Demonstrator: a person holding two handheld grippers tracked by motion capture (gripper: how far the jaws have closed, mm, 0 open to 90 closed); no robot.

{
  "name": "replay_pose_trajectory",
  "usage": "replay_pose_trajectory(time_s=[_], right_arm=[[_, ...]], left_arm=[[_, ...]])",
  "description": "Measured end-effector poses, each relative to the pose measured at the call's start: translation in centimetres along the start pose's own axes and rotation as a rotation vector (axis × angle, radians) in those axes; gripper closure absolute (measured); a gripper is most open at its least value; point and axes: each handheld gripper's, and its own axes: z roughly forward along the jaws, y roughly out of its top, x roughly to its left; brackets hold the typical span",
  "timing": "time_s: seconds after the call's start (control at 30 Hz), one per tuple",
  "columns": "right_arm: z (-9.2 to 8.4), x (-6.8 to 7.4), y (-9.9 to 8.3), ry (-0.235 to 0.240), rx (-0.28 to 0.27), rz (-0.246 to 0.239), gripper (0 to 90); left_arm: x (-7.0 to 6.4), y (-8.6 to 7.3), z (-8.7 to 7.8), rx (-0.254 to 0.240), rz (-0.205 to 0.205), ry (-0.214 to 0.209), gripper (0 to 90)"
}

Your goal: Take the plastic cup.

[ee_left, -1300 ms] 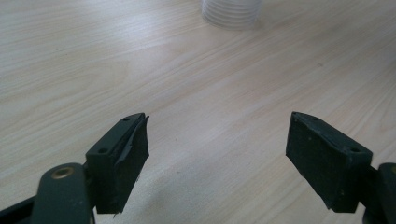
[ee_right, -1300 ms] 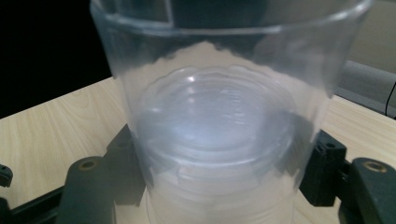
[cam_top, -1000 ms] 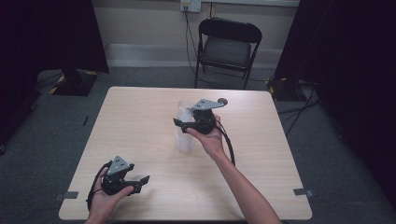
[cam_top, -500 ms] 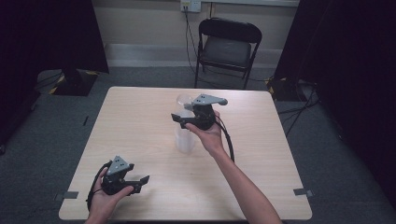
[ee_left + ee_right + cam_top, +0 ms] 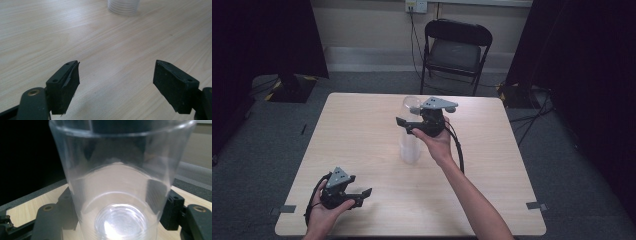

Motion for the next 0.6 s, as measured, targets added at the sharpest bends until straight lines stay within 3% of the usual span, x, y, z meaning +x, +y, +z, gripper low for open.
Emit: replay_pose_trajectory(time_s=[0.3, 0.6], right_arm=[[-1.1, -0.1, 0.7, 0.004, -0.028, 0.032, 33.0], [-2.2, -0.5, 1.0, 0.001, -0.033, 0.061, 33.6]], left_arm=[[-0.2, 0.1, 0.0, -0.007, 0.009, -0.010, 21.1], [-0.2, 0.1, 0.2, -0.008, -0.010, -0.014, 21.1]])
